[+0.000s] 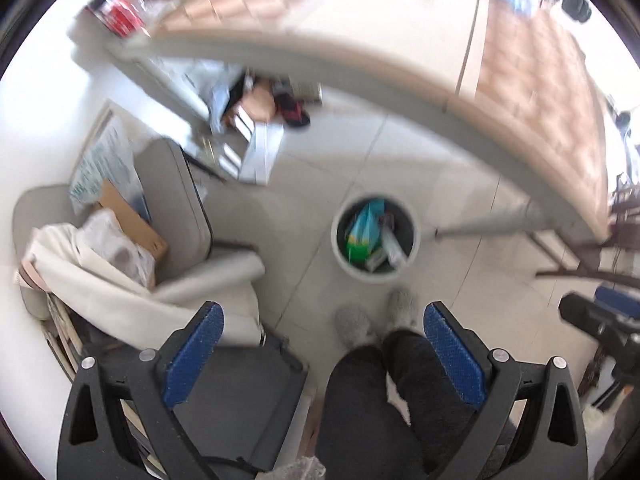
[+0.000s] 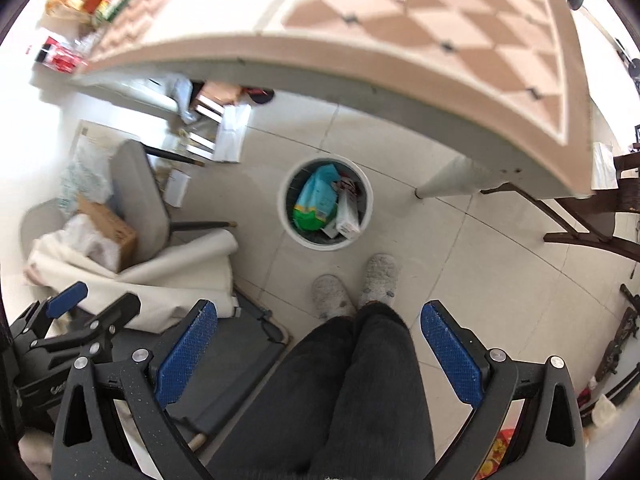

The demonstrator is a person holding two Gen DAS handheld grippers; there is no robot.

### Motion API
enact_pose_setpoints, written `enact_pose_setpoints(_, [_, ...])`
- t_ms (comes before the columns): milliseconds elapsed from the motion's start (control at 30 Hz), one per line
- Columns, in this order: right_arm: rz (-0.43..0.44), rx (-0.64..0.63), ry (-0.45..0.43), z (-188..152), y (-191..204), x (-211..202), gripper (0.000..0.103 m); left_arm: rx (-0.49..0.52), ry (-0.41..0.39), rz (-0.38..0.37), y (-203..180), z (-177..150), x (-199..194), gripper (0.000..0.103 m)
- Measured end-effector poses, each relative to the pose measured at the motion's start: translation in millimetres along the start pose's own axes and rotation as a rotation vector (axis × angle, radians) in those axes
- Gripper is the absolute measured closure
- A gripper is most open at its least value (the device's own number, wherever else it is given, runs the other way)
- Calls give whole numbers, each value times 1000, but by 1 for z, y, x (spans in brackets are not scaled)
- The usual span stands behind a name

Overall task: Collect trash
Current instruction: 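Grasp the cream medicine box with the left gripper while the right grasps the blue cartoon bag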

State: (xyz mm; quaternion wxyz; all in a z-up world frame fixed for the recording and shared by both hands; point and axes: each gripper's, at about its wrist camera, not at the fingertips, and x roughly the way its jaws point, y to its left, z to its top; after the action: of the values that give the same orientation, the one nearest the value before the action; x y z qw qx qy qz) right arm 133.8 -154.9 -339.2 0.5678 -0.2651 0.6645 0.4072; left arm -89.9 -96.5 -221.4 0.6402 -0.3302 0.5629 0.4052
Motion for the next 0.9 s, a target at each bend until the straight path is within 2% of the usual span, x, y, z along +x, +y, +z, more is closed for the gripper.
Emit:
enact_pose_setpoints(100, [46, 20, -47, 8, 4, -37, 0, -24, -87, 6, 2, 25, -31, 0])
enact_pose_setpoints(233, [83, 47, -121, 40, 2, -82, 0, -22, -169, 8, -6, 70, -57, 0])
enact_pose_setpoints(400, [67, 79, -215, 107, -19, -126, 0, -10, -187, 8, -35, 142, -67, 0])
enact_pose_setpoints(567, [62, 145, -261, 223, -66, -144, 0, -66, -149, 11, -78, 232, -48, 0])
enact_pose_setpoints(767, [8, 216, -279, 406, -132, -127, 0, -158, -34, 15, -137, 357, 9, 0])
enact_pose_setpoints(900, [37, 251, -224, 508, -159, -89, 23, -198, 32, 14, -174, 431, 44, 0])
